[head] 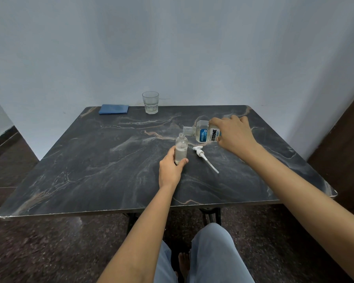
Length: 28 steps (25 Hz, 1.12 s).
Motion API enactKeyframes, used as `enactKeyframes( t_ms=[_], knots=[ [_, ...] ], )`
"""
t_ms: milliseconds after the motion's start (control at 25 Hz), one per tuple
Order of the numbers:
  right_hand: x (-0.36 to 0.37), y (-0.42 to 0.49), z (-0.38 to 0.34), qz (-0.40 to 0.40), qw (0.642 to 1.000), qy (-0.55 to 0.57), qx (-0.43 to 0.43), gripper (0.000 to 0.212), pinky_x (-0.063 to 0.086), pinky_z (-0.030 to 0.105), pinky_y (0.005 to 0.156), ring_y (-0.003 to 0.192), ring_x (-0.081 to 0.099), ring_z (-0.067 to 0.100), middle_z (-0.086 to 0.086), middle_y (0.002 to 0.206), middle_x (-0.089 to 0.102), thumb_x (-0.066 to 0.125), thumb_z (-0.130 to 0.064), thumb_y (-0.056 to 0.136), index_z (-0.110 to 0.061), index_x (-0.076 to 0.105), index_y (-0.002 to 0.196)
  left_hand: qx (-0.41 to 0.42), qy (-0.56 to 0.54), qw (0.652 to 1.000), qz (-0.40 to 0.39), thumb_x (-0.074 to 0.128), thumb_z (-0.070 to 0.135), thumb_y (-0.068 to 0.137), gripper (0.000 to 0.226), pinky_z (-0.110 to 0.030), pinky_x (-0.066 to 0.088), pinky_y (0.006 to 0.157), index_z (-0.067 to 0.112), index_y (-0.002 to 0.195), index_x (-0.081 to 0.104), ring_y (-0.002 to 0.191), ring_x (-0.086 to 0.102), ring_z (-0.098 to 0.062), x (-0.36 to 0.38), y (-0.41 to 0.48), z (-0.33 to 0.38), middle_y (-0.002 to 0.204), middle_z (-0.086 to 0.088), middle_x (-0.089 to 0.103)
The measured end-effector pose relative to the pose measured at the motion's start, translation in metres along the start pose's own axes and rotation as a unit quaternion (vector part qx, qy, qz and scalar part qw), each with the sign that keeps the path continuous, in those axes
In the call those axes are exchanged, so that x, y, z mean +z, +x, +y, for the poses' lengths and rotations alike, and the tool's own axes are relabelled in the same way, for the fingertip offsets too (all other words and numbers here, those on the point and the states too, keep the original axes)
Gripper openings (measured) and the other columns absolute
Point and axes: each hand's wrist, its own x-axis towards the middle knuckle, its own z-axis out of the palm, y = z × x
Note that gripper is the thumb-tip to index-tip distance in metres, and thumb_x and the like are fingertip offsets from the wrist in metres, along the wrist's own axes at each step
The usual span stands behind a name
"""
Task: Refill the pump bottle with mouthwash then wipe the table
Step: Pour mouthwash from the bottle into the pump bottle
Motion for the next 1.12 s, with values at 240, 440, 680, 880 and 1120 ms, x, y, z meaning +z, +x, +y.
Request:
enactKeyframes(
  t_ms=[240, 440, 680, 880, 1120],
  knots=[
    [-0.0009, -0.0002, -0.0005, 0.001, 1.000, -0.002, -0.001, 0.050, 0.032, 0.045, 0.097, 0.115, 0.050, 0.030, 0.005, 0.120, 0.064, 0.060, -0.018, 0.086, -0.030, 0.046, 0.132, 0.004, 0.000, 1.000, 0.002, 0.073, 0.023, 0.083, 0.054, -0.033, 0.049, 0.096, 0.028, 0.133, 0.052, 0.107, 0.061, -0.013, 0.0001, -0.0003, -0.0005, 0.119, 0.004, 0.066],
    [-0.0029, -0.0001, -0.0013, -0.005, 1.000, -0.005, -0.001, 0.051, 0.032, 0.046, 0.098, 0.116, 0.050, 0.030, 0.005, 0.122, 0.063, 0.062, -0.020, 0.086, -0.029, 0.045, 0.133, 0.005, 0.003, 1.000, 0.002, 0.073, 0.023, 0.084, 0.054, -0.033, 0.048, 0.097, 0.027, 0.133, 0.051, 0.109, 0.060, -0.013, 0.0005, 0.0002, -0.0015, 0.121, 0.003, 0.065],
    [-0.0025, 0.0008, -0.0005, -0.003, 1.000, -0.006, -0.003, 0.052, 0.033, 0.046, 0.097, 0.115, 0.051, 0.030, 0.005, 0.120, 0.064, 0.062, -0.020, 0.085, -0.029, 0.045, 0.133, 0.007, 0.005, 1.000, 0.002, 0.073, 0.023, 0.083, 0.054, -0.033, 0.048, 0.097, 0.027, 0.132, 0.052, 0.108, 0.060, -0.013, 0.0010, 0.0007, -0.0022, 0.121, 0.003, 0.065],
    [-0.0027, 0.0011, -0.0007, 0.002, 1.000, -0.007, -0.007, 0.052, 0.033, 0.046, 0.097, 0.115, 0.051, 0.031, 0.005, 0.118, 0.064, 0.062, -0.019, 0.085, -0.030, 0.046, 0.133, 0.008, 0.005, 1.000, 0.004, 0.073, 0.024, 0.083, 0.053, -0.030, 0.048, 0.094, 0.027, 0.132, 0.052, 0.105, 0.061, -0.011, 0.0010, 0.0005, -0.0021, 0.118, 0.004, 0.066],
    [-0.0036, 0.0016, -0.0012, 0.001, 1.000, -0.014, -0.008, 0.050, 0.033, 0.046, 0.097, 0.114, 0.051, 0.030, 0.005, 0.117, 0.064, 0.061, -0.018, 0.085, -0.030, 0.046, 0.131, 0.008, 0.004, 1.000, 0.001, 0.073, 0.023, 0.084, 0.053, -0.036, 0.050, 0.098, 0.025, 0.133, 0.052, 0.108, 0.061, -0.013, 0.0009, 0.0010, -0.0026, 0.120, 0.003, 0.066]
  ],
)
